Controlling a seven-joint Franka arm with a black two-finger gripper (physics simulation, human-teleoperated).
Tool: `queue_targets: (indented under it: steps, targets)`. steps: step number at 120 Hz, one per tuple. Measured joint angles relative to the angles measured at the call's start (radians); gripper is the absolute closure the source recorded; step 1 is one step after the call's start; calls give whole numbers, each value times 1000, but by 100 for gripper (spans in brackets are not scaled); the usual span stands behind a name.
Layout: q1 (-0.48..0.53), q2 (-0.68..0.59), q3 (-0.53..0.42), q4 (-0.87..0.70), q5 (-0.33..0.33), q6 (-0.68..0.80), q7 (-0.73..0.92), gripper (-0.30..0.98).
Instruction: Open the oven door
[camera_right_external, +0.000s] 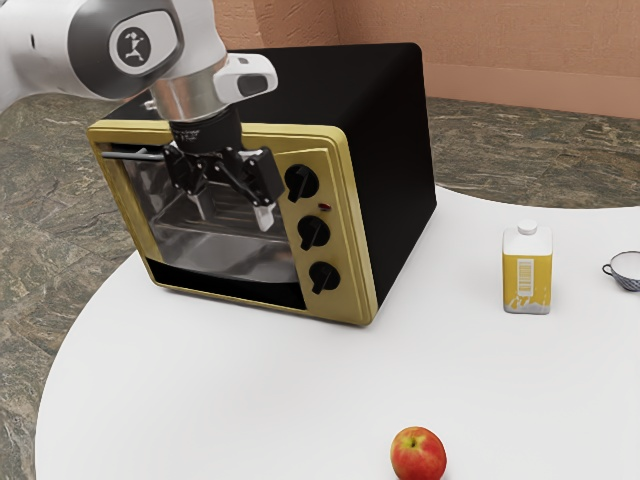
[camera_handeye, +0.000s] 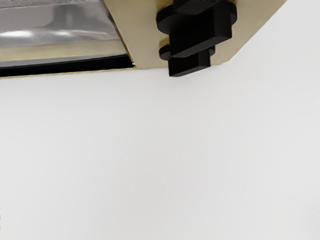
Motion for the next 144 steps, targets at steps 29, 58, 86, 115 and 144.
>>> queue_targets:
  steps: [29, 58, 86, 115, 144]
  targets:
    - [-7, -43, 12, 29, -16, -1, 40, 0]
    - [26, -437, 238, -104, 155, 86, 417, 0]
    - [26, -771, 446, -495, 211, 397, 840, 0]
    - [-38, -695, 667, -372, 79, 466, 1135, 0]
    - [-113, -355, 666, -285, 152, 489, 1316, 0]
